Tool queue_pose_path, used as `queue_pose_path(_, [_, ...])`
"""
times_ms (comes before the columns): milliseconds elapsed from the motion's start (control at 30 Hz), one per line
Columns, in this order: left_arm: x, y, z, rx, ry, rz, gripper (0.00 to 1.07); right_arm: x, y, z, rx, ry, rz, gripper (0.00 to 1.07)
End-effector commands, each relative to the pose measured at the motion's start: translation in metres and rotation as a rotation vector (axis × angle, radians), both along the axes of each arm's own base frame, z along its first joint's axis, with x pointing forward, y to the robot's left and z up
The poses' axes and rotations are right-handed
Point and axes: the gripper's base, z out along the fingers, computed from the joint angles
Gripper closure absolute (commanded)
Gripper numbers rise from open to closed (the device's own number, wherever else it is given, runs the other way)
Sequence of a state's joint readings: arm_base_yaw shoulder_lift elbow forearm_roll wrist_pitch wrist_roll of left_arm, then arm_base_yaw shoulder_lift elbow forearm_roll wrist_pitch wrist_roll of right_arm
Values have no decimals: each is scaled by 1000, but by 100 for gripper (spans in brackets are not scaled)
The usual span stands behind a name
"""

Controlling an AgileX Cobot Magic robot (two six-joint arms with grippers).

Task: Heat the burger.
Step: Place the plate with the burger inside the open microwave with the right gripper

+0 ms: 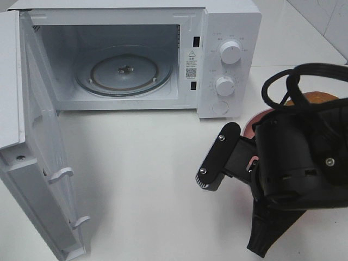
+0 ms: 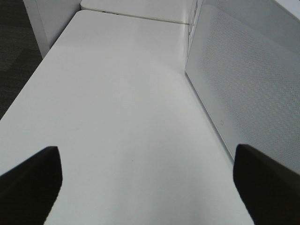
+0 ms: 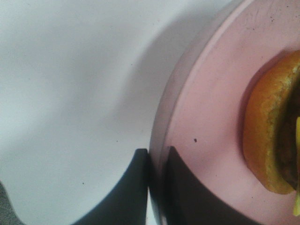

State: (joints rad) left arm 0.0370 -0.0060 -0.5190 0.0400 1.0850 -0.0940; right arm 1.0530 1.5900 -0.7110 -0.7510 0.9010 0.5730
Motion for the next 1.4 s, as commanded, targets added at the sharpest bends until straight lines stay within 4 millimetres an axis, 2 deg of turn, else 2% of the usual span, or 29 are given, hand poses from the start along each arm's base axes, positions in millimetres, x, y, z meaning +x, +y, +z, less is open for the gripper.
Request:
queue_pose_path(33, [-2,0,0,0,-28,-4,16,-1,3,4,-29,-43,63,106])
queue_pose_path(333, [-2,0,0,0,-28,-4,16,-4,10,3,2,-47,126,106])
queue_pose_path(600, [-2,0,0,0,-28,-4,16,-4,15,3,-17,-27,248,106])
queue_pose_path(1400, [-2,0,0,0,-28,-4,16,-4,47,4,9,-59,841,106])
